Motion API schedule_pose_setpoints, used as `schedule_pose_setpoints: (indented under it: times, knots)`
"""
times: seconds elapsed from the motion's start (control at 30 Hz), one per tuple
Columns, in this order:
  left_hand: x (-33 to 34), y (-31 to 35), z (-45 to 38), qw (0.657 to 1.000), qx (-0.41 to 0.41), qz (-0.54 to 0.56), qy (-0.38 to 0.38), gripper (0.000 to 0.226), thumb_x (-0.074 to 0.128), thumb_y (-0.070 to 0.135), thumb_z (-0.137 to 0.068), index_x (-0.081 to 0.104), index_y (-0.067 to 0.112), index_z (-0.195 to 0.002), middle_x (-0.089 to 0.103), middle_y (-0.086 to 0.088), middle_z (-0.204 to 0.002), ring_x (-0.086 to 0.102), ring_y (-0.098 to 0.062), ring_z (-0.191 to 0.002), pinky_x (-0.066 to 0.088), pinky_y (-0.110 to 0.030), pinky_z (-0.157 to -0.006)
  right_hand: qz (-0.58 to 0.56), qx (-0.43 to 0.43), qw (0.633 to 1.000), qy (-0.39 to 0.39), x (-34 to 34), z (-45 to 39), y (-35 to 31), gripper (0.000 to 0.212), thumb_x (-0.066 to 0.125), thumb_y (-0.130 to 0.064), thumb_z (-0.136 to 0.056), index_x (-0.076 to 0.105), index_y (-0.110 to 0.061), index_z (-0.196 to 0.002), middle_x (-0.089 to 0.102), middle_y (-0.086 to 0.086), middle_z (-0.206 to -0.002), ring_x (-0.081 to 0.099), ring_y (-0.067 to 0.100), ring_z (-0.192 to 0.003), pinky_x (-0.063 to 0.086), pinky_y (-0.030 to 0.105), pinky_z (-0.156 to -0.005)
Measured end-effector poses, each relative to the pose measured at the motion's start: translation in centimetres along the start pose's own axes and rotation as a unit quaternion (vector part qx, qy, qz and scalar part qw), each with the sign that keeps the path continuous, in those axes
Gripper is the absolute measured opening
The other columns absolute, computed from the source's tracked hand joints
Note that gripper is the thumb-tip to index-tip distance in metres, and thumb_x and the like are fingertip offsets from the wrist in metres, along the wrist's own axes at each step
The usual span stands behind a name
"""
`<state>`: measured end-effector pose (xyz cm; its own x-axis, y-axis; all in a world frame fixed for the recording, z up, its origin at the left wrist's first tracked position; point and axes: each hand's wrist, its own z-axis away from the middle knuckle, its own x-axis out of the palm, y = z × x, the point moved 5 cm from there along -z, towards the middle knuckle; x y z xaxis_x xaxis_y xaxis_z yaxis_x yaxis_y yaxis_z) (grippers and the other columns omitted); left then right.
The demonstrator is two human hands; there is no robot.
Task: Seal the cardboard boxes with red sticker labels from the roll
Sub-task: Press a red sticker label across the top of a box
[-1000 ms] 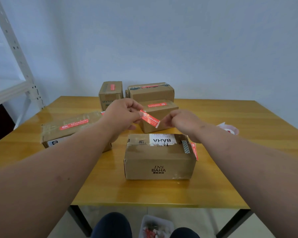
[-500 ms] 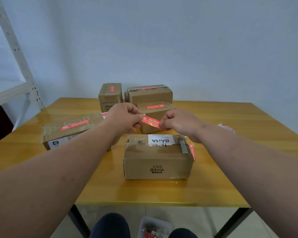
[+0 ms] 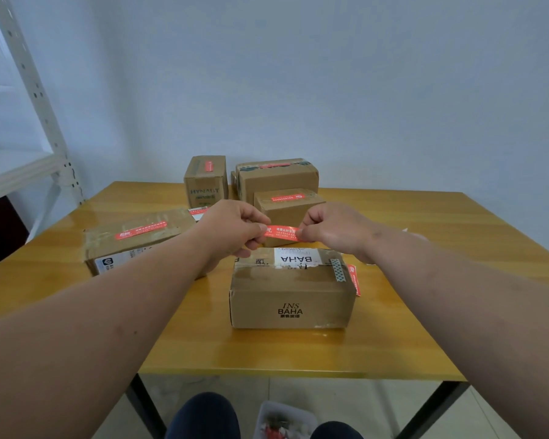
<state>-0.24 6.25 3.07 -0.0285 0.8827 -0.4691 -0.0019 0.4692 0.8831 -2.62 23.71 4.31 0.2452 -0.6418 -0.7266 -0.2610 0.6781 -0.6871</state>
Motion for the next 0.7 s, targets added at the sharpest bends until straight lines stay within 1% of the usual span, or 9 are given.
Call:
schedule_pose_setpoints:
  times: [0.13,0.23,0.3,0.37,0.43,0.47,0.53,0.6,0.7]
  knots:
    - [0.29,-0.22,-0.12,0.999,-0.03,-0.014,-0.011,0.01,0.062,0.008,-0.092,0.069,0.014,-0.097,0.069,-0.006,-0.08,0.062,-0.013,-0.07,0.062,-0.041,-0.073,0.03,-0.017,0.999,0.002,-0.04,0.29,-0.31,0.023,0.066,-0.022,-0.091,0.066,0.001,-0.094,0.054,-0.007,-0.074,0.045,0.006,-0.064,0.031,0.02,-0.054]
    - [0.55,-0.36,-0.14,0.998,-0.059,-0.015,-0.026,0.005,0.061,0.011,-0.093,0.064,0.014,-0.096,0.068,-0.006,-0.081,0.062,-0.015,-0.071,0.062,-0.041,-0.07,0.038,-0.021,0.999,-0.002,-0.01,0.39,-0.39,0.017,0.067,-0.022,-0.09,0.064,-0.005,-0.086,0.053,-0.007,-0.072,0.044,0.003,-0.061,0.03,0.012,-0.048]
    - [0.74,-0.39,-0.07,0.996,-0.076,-0.023,-0.04,0.003,0.059,0.012,-0.094,0.062,0.013,-0.095,0.067,-0.007,-0.08,0.061,-0.015,-0.068,0.061,-0.039,-0.068,0.036,-0.016,0.999,-0.01,0.12,0.43,-0.38,0.014,0.067,-0.022,-0.091,0.063,-0.01,-0.083,0.058,-0.007,-0.078,0.048,0.002,-0.067,0.033,0.015,-0.053]
    - [0.86,-0.37,0.03,0.994,-0.089,-0.038,-0.055,0.004,0.058,0.012,-0.095,0.061,0.012,-0.093,0.065,-0.008,-0.078,0.058,-0.016,-0.063,0.061,-0.039,-0.066,0.026,-0.004,0.999,-0.02,0.29,0.49,-0.24,0.013,0.065,-0.021,-0.092,0.064,-0.011,-0.085,0.064,-0.004,-0.088,0.056,0.005,-0.078,0.037,0.019,-0.06]
    - [0.95,-0.26,0.17,0.99,-0.106,-0.064,-0.071,0.005,0.058,0.013,-0.096,0.062,0.011,-0.094,0.063,-0.009,-0.078,0.054,-0.016,-0.06,0.061,-0.038,-0.064,0.016,0.01,0.999,-0.033,0.51,0.46,0.08,0.013,0.062,-0.02,-0.093,0.065,-0.008,-0.087,0.069,0.002,-0.096,0.063,0.013,-0.092,0.042,0.021,-0.065]
    - [0.97,-0.16,0.2,0.987,-0.113,-0.08,-0.078,0.005,0.058,0.013,-0.096,0.062,0.011,-0.094,0.061,-0.008,-0.078,0.052,-0.016,-0.06,0.061,-0.037,-0.062,0.014,0.017,0.999,-0.04,0.64,0.43,0.25,0.014,0.06,-0.019,-0.094,0.064,-0.009,-0.084,0.069,0.005,-0.098,0.064,0.017,-0.095,0.043,0.023,-0.064]
    - [1.03,0.08,0.15,0.982,-0.124,-0.112,-0.087,0.007,0.06,0.016,-0.095,0.064,0.01,-0.094,0.06,-0.008,-0.084,0.05,-0.015,-0.064,0.06,-0.033,-0.057,0.02,0.027,0.998,-0.051,0.84,0.43,0.42,0.022,0.058,-0.018,-0.094,0.057,-0.013,-0.073,0.067,0.008,-0.094,0.061,0.021,-0.09,0.041,0.026,-0.064]
    - [1.03,0.2,-0.15,0.979,-0.132,-0.127,-0.089,0.009,0.062,0.017,-0.094,0.064,0.009,-0.091,0.059,-0.009,-0.09,0.05,-0.016,-0.069,0.058,-0.03,-0.055,0.034,0.034,0.997,-0.058,0.92,0.45,0.46,0.029,0.057,-0.019,-0.095,0.051,-0.016,-0.067,0.06,0.003,-0.081,0.054,0.019,-0.081,0.039,0.027,-0.065]
    - [1.04,0.09,-0.68,0.975,-0.148,-0.138,-0.095,0.011,0.064,0.016,-0.093,0.064,0.007,-0.087,0.059,-0.008,-0.083,0.05,-0.016,-0.067,0.054,-0.028,-0.052,0.066,0.045,0.995,-0.065,0.92,0.29,0.45,0.033,0.056,-0.021,-0.096,0.048,-0.019,-0.063,0.051,-0.002,-0.072,0.047,0.014,-0.07,0.032,0.027,-0.059]
